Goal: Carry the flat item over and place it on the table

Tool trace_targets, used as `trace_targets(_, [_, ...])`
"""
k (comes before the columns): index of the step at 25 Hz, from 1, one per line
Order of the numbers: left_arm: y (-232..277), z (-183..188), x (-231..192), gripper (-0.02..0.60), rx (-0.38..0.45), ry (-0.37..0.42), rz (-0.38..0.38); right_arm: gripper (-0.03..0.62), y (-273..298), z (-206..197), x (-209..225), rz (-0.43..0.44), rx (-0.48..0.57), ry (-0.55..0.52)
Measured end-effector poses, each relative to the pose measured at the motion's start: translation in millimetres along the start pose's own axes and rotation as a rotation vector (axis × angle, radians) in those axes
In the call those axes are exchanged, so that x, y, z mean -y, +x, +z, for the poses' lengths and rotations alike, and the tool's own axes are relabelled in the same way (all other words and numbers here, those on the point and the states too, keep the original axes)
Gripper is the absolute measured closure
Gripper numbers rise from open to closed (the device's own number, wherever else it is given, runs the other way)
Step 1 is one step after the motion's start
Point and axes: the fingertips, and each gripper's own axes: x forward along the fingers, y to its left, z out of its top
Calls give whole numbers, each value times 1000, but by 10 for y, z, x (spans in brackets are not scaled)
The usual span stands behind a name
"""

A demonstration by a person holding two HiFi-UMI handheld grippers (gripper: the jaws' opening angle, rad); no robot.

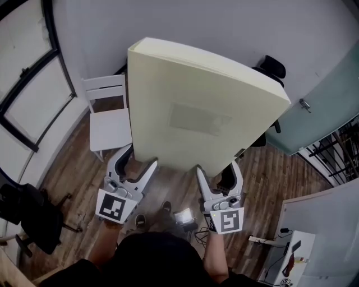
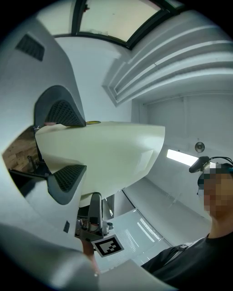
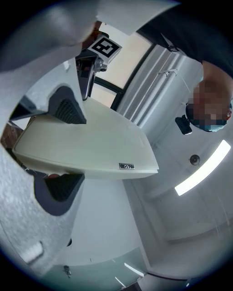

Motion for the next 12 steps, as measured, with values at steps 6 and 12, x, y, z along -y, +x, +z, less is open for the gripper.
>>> trace_targets(6, [452, -104, 5, 310, -18, 26, 25, 252, 218, -173, 400, 16, 57, 45])
trace_targets(12, [1121, -217, 132, 310, -39, 53, 62, 252, 432, -425, 1052, 48, 68, 73])
